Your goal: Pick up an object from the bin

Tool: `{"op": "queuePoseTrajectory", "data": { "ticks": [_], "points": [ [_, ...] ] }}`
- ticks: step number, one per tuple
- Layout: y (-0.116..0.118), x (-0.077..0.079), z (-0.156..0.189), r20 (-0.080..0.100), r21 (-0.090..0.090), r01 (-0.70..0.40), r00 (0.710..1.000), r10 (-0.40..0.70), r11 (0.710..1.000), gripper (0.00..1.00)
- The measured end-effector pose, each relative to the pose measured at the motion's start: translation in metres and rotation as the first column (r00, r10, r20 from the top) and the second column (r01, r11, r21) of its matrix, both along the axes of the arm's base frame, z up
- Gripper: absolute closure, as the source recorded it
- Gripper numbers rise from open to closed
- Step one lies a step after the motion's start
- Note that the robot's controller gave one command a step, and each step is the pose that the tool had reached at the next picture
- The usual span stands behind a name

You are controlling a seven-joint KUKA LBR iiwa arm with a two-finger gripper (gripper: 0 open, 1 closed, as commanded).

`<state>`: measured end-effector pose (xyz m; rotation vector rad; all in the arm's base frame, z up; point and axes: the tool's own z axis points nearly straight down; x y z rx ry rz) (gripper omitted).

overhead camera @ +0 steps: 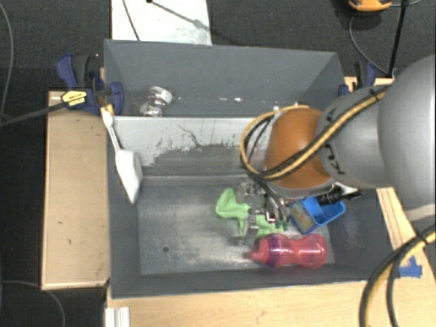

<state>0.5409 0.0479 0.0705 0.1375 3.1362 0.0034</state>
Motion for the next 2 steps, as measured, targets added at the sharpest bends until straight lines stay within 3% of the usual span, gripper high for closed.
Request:
{"op": "queuePoseTrajectory", "data": {
  "ticks": [1, 2],
  "points": [
    [-0.0012, 0.0038, 0.0096, 0.015, 0.000, -0.017, 1.000, 0.017, 1.000, 1.00],
    [-0.0012, 0.0038, 0.0095, 0.015, 0.000, -0.017, 1.000, 0.017, 1.000, 1.00]
  ]
}}
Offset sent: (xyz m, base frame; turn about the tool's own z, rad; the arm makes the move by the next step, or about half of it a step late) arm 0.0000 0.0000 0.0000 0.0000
